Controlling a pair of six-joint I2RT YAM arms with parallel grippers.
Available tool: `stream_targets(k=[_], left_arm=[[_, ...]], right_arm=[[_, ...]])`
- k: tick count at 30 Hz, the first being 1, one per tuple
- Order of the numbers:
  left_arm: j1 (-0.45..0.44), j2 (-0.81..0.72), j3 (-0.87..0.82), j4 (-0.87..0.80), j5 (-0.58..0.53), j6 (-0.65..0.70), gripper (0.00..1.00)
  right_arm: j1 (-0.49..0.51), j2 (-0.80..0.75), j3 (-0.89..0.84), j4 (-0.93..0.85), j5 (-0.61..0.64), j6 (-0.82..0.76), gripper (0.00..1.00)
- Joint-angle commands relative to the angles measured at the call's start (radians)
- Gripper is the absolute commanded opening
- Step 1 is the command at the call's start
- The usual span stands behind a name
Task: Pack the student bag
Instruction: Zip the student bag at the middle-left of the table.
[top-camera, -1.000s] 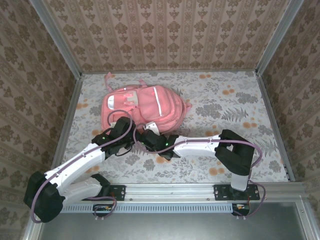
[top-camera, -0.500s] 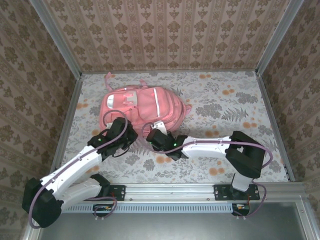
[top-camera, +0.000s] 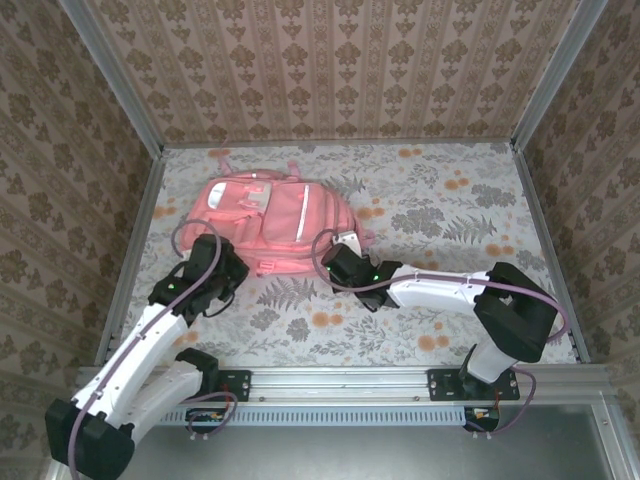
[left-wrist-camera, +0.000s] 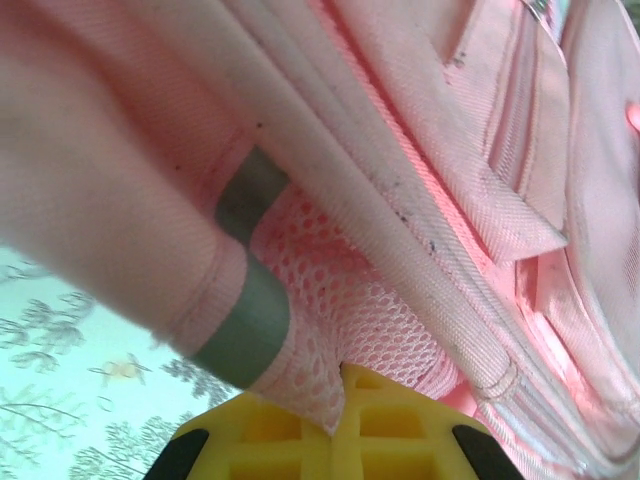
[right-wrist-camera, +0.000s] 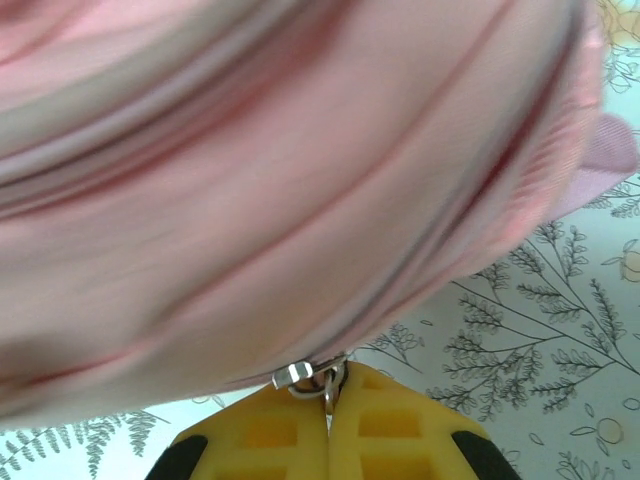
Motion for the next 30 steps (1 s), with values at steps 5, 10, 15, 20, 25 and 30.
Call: stream_targets(k=[5,10,15,20,25,30], left_arm=[[0.267,0.001,0.018,-0.063,0.059,0.215,0.0],[0.462,0.119,0.05,-0.007,0.142,0.363,0.0],[0.543,0.291,0.144,0.027,0.211,0.453,0.0],[0.535,0.31,0.177,-0.02,0.268,0.457,0.36],[0.476,0.16,0.138,-0.133,0.26,0.396,0.55],[0.297,-0.054,0.043,-0.211,0.238,0.196,0.55]], right_arm=[[-0.052,-0.013,-0.009,-0.052,-0.045,-0.05,0.0],[-0.044,-0.006,0.027,-0.045,-0.169,-0.07,0.0],[0.043,0.049,0.132,-0.07,-0.268,-0.077,0.0],[0.104,0.117,0.204,-0.06,-0.326,-0.053,0.0],[0.118,0.149,0.225,-0.047,-0.348,-0.038,0.0],[0.119,0.156,0.222,-0.058,-0.338,-0.044,0.0]])
